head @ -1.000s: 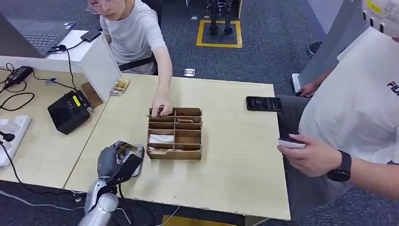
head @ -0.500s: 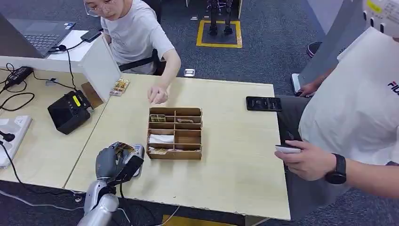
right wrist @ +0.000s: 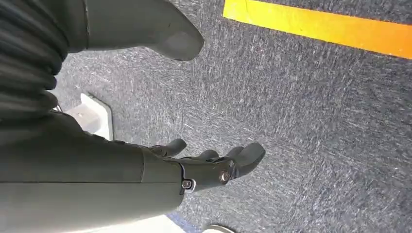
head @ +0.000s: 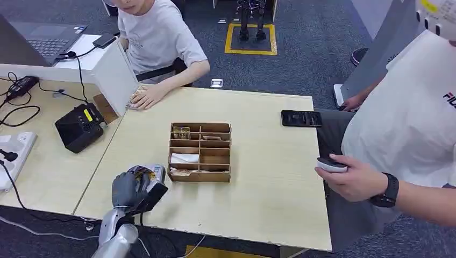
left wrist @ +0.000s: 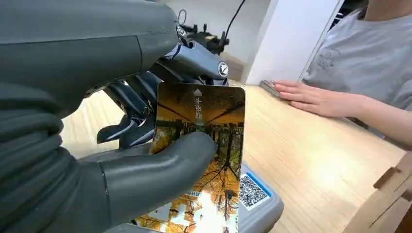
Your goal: Pass the card to the sensor for recognition and then transmit it.
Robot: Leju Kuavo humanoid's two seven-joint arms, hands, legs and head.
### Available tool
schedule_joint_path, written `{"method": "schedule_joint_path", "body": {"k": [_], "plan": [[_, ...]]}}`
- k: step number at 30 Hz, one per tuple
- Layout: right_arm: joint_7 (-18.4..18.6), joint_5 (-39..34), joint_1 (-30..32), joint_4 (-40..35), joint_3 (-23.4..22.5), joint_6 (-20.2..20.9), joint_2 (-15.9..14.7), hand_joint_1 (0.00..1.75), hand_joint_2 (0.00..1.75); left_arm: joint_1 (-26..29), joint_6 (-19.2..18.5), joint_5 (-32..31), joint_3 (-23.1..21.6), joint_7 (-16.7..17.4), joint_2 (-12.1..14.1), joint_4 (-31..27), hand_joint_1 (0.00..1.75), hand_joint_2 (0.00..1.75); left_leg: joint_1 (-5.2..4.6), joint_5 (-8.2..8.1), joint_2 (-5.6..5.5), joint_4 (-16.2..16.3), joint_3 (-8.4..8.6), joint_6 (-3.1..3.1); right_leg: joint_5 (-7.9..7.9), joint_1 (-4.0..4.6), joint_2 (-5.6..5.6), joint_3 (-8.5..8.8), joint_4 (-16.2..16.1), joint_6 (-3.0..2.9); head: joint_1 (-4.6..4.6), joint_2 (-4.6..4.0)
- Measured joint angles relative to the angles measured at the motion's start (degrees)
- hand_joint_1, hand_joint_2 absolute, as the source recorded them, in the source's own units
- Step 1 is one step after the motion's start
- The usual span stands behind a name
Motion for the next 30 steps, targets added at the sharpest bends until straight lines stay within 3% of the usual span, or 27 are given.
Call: {"method": "schedule_joint_path", "body": {"k": [5, 13, 18, 22, 30], "plan": [[0.0, 0.0, 0.0, 0.0, 0.0, 0.0, 0.0, 0.00, 1.75, -0.2, -0.8, 1.2, 0.5, -0.7, 0.0, 0.2, 1.75, 1.75, 0.00, 0.03, 0.00, 0.0, 0.01, 0.01, 0.00, 0.00, 0.00, 0.00, 0.0, -0.01, 0.00, 0.00], [0.0, 0.0, 0.0, 0.0, 0.0, 0.0, 0.0, 0.00, 1.75, -0.1, -9.4, 12.8, 2.7, -5.3, -0.6, -1.9, 1.75, 1.75, 0.00, 0.05, -0.02, 0.0, 0.03, -0.02, 0.01, 0.00, -0.01, 0.00, 0.1, -0.01, 0.00, 0.00], [0.0, 0.0, 0.0, 0.0, 0.0, 0.0, 0.1, 0.00, 1.75, 1.4, -21.2, 29.6, 5.3, -8.2, -2.0, -9.3, 1.75, 1.75, 0.00, 0.07, -0.02, 0.0, 0.00, -0.05, 0.02, 0.00, 0.00, -0.02, 0.1, -0.02, 0.00, 0.00], [0.0, 0.0, 0.0, 0.0, 0.0, -0.1, 0.1, 0.00, 1.75, 2.4, -25.0, 40.0, 7.0, -9.6, -3.5, -15.8, 1.75, 1.75, 0.00, 0.07, -0.02, 0.0, -0.04, -0.05, 0.02, 0.00, 0.00, -0.06, 0.1, -0.01, 0.02, 0.00], [0.1, 0.0, 0.0, 0.0, 0.0, -0.1, 0.2, 0.00, 1.75, 2.4, -26.8, 46.8, 9.9, -10.5, -4.7, -24.0, 1.75, 1.75, 0.01, 0.07, -0.01, 0.0, -0.04, -0.05, 0.01, 0.00, 0.00, -0.08, 0.1, -0.02, 0.00, 0.00]]}}
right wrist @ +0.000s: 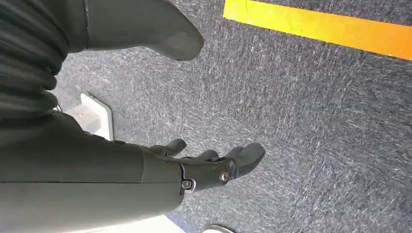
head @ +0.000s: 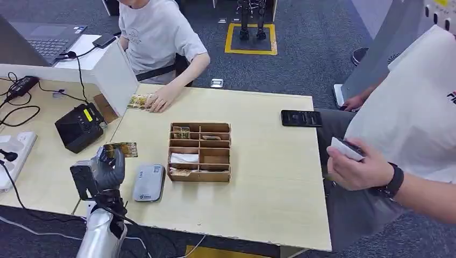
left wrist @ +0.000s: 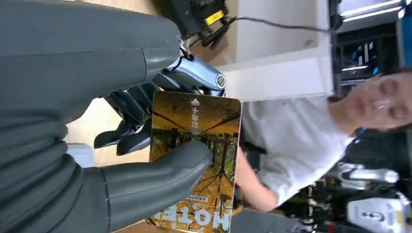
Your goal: Pass the card to the sensor for recognition and then transmit it.
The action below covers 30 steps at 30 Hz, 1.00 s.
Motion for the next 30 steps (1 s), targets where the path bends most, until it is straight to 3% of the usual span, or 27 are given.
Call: {"method": "schedule_joint_path", "body": {"k": [3, 6, 8, 11, 12, 13, 16, 18, 23, 30], "plan": [[0.0, 0.0, 0.0, 0.0, 0.0, 0.0, 0.0, 0.00, 1.75, 0.0, 0.2, 0.2, 0.7, -0.1, 0.0, -1.5, 1.75, 1.75, 0.00, 0.00, 0.00, 0.0, 0.00, 0.00, 0.00, 0.00, 0.00, 0.00, 0.0, 0.00, 0.00, 0.00], [0.0, 0.0, 0.0, 0.0, 0.2, 0.0, 0.0, 0.00, 1.75, -0.2, 5.2, -4.8, 0.8, -2.4, 0.1, -2.0, 1.75, 1.75, 0.00, 0.00, 0.00, 0.0, 0.00, 0.00, 0.00, 0.00, 0.00, 0.00, 0.0, 0.00, 0.00, 0.00], [0.0, 0.0, 0.0, 0.0, 0.5, 0.1, 0.0, 0.00, 1.75, -0.5, 11.4, -11.7, 0.8, -4.8, 0.2, -1.9, 1.75, 1.75, 0.00, 0.00, 0.00, 0.0, 0.00, 0.00, 0.00, 0.00, 0.00, 0.00, 0.0, 0.00, 0.00, 0.00], [-0.2, 0.0, -0.2, 0.0, 1.5, 0.7, 0.0, 0.00, 1.75, -1.9, 24.7, -26.0, 0.8, -7.5, 1.1, -0.1, 1.75, 1.75, -0.01, 0.01, 0.00, 0.0, 0.01, 0.00, 0.00, 0.00, 0.01, 0.00, 0.0, 0.00, 0.00, 0.00], [-0.4, 0.0, -0.2, 0.0, 2.0, 1.0, 0.0, 0.00, 1.75, -2.6, 28.9, -33.8, 0.9, -7.8, 1.4, 0.7, 1.75, 1.75, 0.00, 0.01, 0.00, 0.0, -0.01, 0.00, 0.01, 0.00, 0.00, 0.00, 0.0, 0.00, -0.02, 0.00], [-0.4, 0.0, -0.3, 0.0, 2.4, 1.0, 0.0, 0.00, 1.75, -3.1, 30.7, -41.5, 1.7, -8.0, 1.5, 0.9, 1.75, 1.75, 0.00, 0.02, -0.03, 0.0, -0.01, 0.02, 0.01, 0.00, -0.02, 0.01, 0.0, 0.00, 0.02, 0.00], [-0.4, 0.0, -0.5, 0.0, 3.7, 1.0, 0.0, 0.00, 1.75, -4.9, 32.1, -59.1, 6.1, -8.0, 1.2, 0.9, 1.75, 1.75, 0.00, 0.04, 0.02, 0.0, 0.01, -0.01, 0.04, 0.00, 0.02, 0.00, 0.0, -0.04, 0.00, 0.00], [-0.4, 0.0, -0.5, 0.0, 4.6, 1.0, 0.0, 0.00, 1.75, -6.4, 32.2, -64.1, 9.6, -8.0, 1.0, 0.9, 1.75, 1.75, 0.00, 0.04, 0.07, 0.0, 0.00, -0.01, 0.05, 0.00, 0.08, -0.04, 0.0, -0.05, 0.00, -0.02], [-0.3, 0.0, -0.6, 0.0, 5.9, 1.0, 0.0, 0.00, 1.75, -9.5, 32.3, -67.3, 15.6, -8.0, 0.9, 0.9, 1.75, 1.75, 0.00, 0.05, 0.05, 0.0, 0.00, -0.01, 0.05, 0.00, 0.07, -0.05, 0.0, -0.06, -0.02, 0.00], [-0.3, 0.0, -0.6, 0.0, 6.3, 1.0, 0.0, 0.00, 1.75, -10.9, 32.3, -67.0, 18.1, -8.0, 0.8, 1.0, 1.75, 1.75, 0.00, 0.04, 0.05, 0.0, 0.00, -0.01, 0.05, 0.00, 0.07, -0.05, 0.0, -0.06, 0.00, 0.00]]}}
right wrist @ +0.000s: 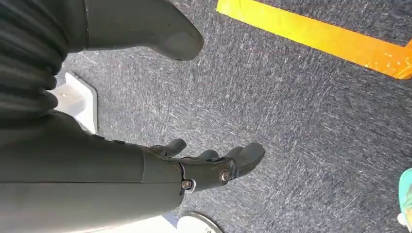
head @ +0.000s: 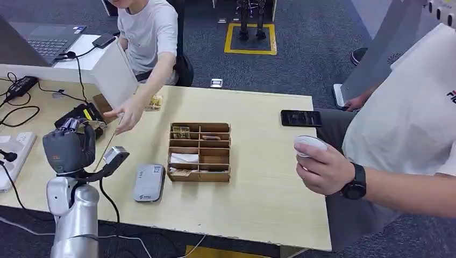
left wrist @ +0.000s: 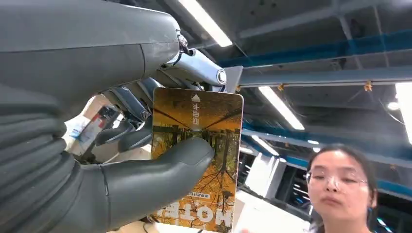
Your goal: Pass the card to the sensor for recognition and then transmit it.
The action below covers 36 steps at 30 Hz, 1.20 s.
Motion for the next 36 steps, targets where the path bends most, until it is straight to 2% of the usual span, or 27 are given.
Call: {"method": "schedule_joint_path", "body": {"k": [10, 21, 22, 23, 24, 25, 27, 28, 36], "plan": [[0.0, 0.0, 0.0, 0.0, 0.4, 0.0, 0.0, 0.00, 1.75, -0.9, 0.0, 1.0, 0.4, 0.0, -0.2, 1.0, 1.75, 1.75, 0.00, 0.00, 0.00, 0.0, 0.00, 0.00, 0.00, 0.00, 0.00, 0.00, 0.0, 0.00, 0.00, 0.00], [0.3, -1.0, 0.0, 0.1, 1.1, 0.0, 0.0, 0.00, 1.75, -0.9, 0.0, 7.1, 0.3, 0.0, -0.2, 4.8, 1.75, 1.75, 0.00, 0.00, 0.02, 0.0, 0.00, 0.00, 0.00, -0.01, 0.04, -0.05, 0.0, 0.00, 0.00, 0.00], [0.3, -1.0, 0.0, 0.1, 1.2, 0.0, 0.0, 0.00, 1.75, -0.9, 0.0, 7.3, 0.3, 0.0, -0.2, 5.1, 0.09, 1.75, -0.01, 0.00, 0.02, 0.0, 0.00, 0.00, 0.00, -0.01, 0.04, -0.05, 0.0, 0.00, -0.02, 0.00], [0.3, -1.0, 0.0, 0.1, 1.2, 0.0, 0.0, 0.00, 1.75, -0.9, 0.0, 7.8, 0.3, 0.0, -0.2, 5.4, 0.00, 1.75, 0.00, 0.00, 0.02, 0.0, 0.00, 0.00, 0.00, -0.01, 0.04, -0.05, 0.0, 0.00, 0.00, 0.00], [0.3, -1.0, 0.0, 0.1, 1.2, 0.0, 0.0, 0.00, 1.75, -0.9, 0.0, 8.4, 0.3, 0.0, -0.2, 5.8, 0.00, 1.75, 0.00, 0.00, 0.02, 0.0, 0.00, 0.00, 0.00, -0.01, 0.04, -0.05, 0.0, 0.00, 0.00, 0.00], [0.3, -1.0, 0.0, 0.1, 1.2, 0.0, 0.0, 0.00, 1.75, -1.0, 0.0, 8.9, 0.3, 0.0, -0.2, 6.3, 0.00, 0.00, -0.01, 0.00, 0.02, 0.0, 0.00, 0.00, 0.00, -0.01, 0.04, -0.05, 0.0, 0.00, 0.00, 0.00], [0.3, -0.9, 0.0, 0.1, 1.2, 0.0, 0.0, 0.00, 1.75, -1.0, 0.0, 9.6, 0.2, 0.0, -0.1, 6.7, 0.00, 0.00, 0.00, 0.00, 0.02, 0.0, 0.00, 0.00, 0.00, -0.01, 0.03, -0.05, 0.0, 0.00, 0.00, 0.00], [0.3, -0.9, 0.0, 0.1, 1.2, 0.0, 0.0, 0.00, 1.75, -1.0, 0.0, 10.2, 0.2, 0.0, -0.2, 7.0, 0.00, 1.75, 0.00, 0.00, 0.02, 0.0, 0.00, 0.00, 0.00, -0.01, 0.03, -0.05, 0.0, 0.00, 0.00, 0.00], [0.4, -0.8, 0.0, 0.1, 1.2, 0.0, 0.0, 0.00, 1.75, -2.6, 0.0, 14.3, 0.2, 0.0, 0.2, 11.0, 0.00, 1.75, 0.00, 0.02, 0.02, 0.0, 0.01, -0.02, 0.04, 0.00, 0.03, -0.04, 0.0, -0.05, -0.02, 0.00]]}}
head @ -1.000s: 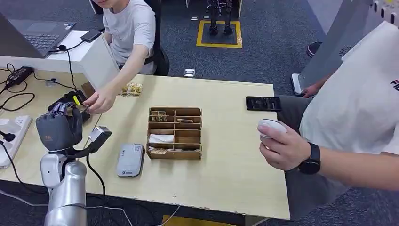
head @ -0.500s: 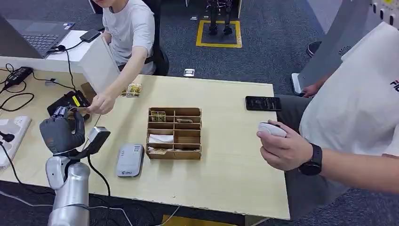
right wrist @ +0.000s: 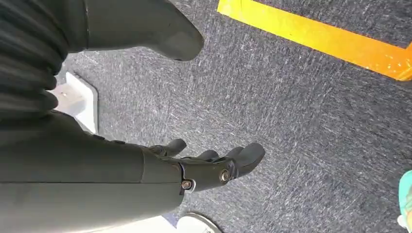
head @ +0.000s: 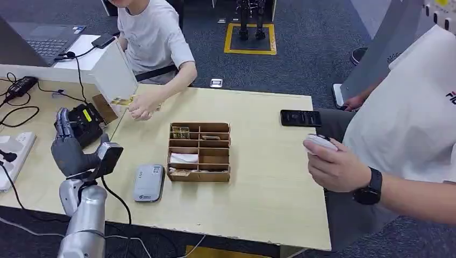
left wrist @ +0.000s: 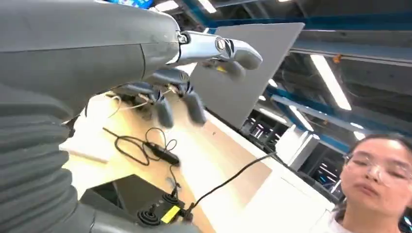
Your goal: Pass the card to the sensor for recognition and then transmit it.
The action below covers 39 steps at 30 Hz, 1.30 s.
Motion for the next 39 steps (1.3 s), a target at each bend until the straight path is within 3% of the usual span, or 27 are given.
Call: {"method": "schedule_joint_path", "body": {"k": [8, 15, 17, 21, 22, 25, 28, 39], "plan": [[0.0, -0.1, 0.0, 0.0, 0.0, 0.0, 0.0, 0.00, 1.75, -0.6, 0.0, 3.0, -0.7, 0.0, 0.3, 2.6, 0.00, 1.75, 0.00, 0.00, 0.00, 0.0, 0.00, 0.00, 0.00, 0.00, 0.00, 0.00, 0.0, 0.00, 0.02, 0.00], [-0.2, -0.2, 0.0, 0.0, 0.0, 0.0, 0.0, 0.00, 1.75, -0.7, -0.6, 9.3, -7.1, 0.0, 2.7, 7.4, 0.00, 1.75, 0.01, 0.00, 0.02, 0.0, -0.01, 0.00, 0.01, 0.00, 0.01, 0.00, 0.0, -0.01, 0.00, 0.00], [-0.2, -0.5, 0.0, 0.0, 0.0, 0.0, 0.0, 0.00, 1.75, 0.4, -3.9, 11.4, -10.7, 0.0, 3.7, 7.5, 0.00, 1.75, -0.01, 0.00, 0.02, 0.0, 0.00, 0.00, 0.01, -0.01, 0.01, 0.01, 0.0, -0.02, 0.02, 0.00], [0.0, -1.6, 0.3, 0.0, -0.4, 0.0, 0.0, 0.00, 1.75, 8.1, -12.7, 12.9, -20.4, 1.0, 4.8, 0.3, 0.00, 1.75, -0.01, -0.03, 0.09, 0.0, -0.02, 0.00, -0.01, -0.01, 0.08, -0.04, 0.0, -0.01, 0.00, 0.00], [0.0, -1.6, 0.4, 0.0, -0.5, 0.0, 0.0, 0.00, 1.75, 10.0, -13.1, 11.7, -22.9, 2.2, 4.9, -2.3, 0.00, 1.75, -0.01, -0.04, 0.06, 0.0, -0.06, 0.01, -0.02, -0.01, 0.06, -0.05, 0.0, 0.00, 0.02, 0.00], [-0.2, -2.1, 0.4, 0.0, -0.9, -0.1, 0.0, 0.00, 1.75, 14.3, -12.5, 6.1, -30.0, 6.2, 5.3, -8.8, 0.00, 1.75, -0.02, -0.06, 0.05, 0.0, -0.13, 0.03, -0.02, -0.02, 0.04, -0.09, -0.1, 0.01, 0.02, 0.00], [-0.3, -2.3, 0.5, 0.0, -1.2, -0.2, 0.0, 0.00, 1.75, 16.0, -12.4, 4.4, -34.6, 7.7, 5.7, -13.0, 0.00, 1.75, -0.03, -0.06, 0.05, 0.0, -0.13, 0.03, -0.01, -0.02, 0.02, -0.09, -0.1, 0.01, 0.02, 0.00], [0.6, -2.4, 0.6, 0.0, -1.8, 0.0, 0.0, 0.00, 1.75, 21.9, -8.4, -3.8, -43.5, 12.3, 10.6, -21.8, 0.00, 1.75, 0.02, -0.01, 0.08, 0.0, -0.08, -0.03, 0.01, 0.00, 0.04, -0.11, 0.0, -0.03, 0.02, 0.00]]}}
